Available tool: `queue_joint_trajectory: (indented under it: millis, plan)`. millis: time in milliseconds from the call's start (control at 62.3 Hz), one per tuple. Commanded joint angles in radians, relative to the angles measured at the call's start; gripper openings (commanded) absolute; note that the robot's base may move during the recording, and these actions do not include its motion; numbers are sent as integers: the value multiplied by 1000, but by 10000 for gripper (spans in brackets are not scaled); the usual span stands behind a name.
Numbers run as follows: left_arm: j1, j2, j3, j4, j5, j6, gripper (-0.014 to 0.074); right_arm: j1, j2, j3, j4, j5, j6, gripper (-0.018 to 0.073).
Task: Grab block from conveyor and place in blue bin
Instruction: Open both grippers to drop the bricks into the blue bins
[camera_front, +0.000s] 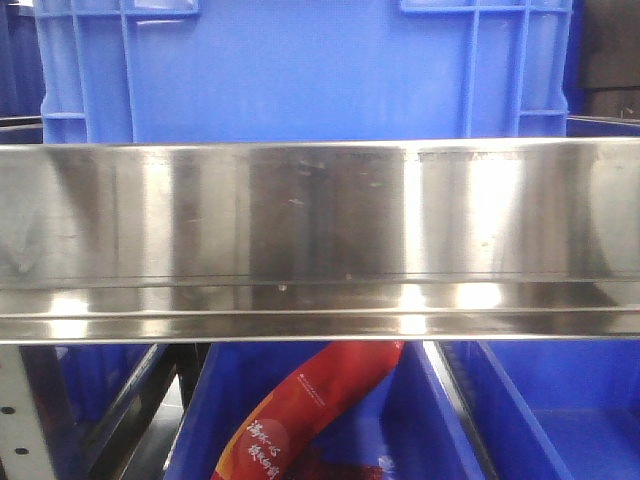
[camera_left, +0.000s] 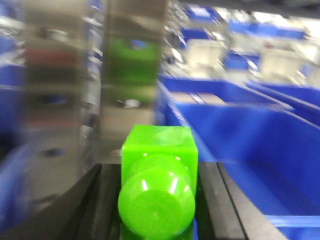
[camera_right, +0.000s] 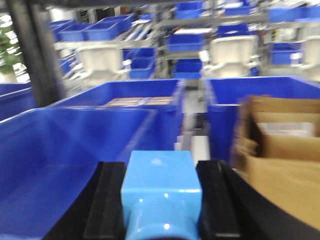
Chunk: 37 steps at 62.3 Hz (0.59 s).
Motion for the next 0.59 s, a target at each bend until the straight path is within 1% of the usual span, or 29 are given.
queue_joint_trajectory:
  millis: [0,80,96,160,257,305,321,417,481,529,578]
  plan:
    - [-83,83,-63,-17,-1,40,-111,54,81,-37,3,-69,-3,-162]
    - [-166,159,-112,-13,-1,59,-111,110,150,-77,3,-106,-3,-162]
    - [-174,165,-121,-13,-1,59,-111,114,161,-81,3,-112,-3,-162]
    - [-253,224,-161,27,-1,59,-111,161,210,-110,3,-132,-3,-162]
    - [-348,311,-219,89,-8,59,-111,209,272,-150,3,-151,-3,-162]
    - [-379,354,-243,98,-8,59,-111,226,299,-165,3,-159,-3,-162]
    - [-401,376,-262,98,-8,59,-111,234,312,-172,3,-162,-3,-162]
    - [-454,479,-327,98,-33,59,-111,260,372,-191,3,-207,-3,-162]
    - [-474,546,-360,92,-54,59,-111,262,403,-193,3,-243,-3,-162]
    - [-479,595,-387,64,-62,57,-111,262,436,-195,3,-271,-3,-162]
    - [-479,642,-409,31,-59,53,-111,262,460,-199,3,-271,-3,-162]
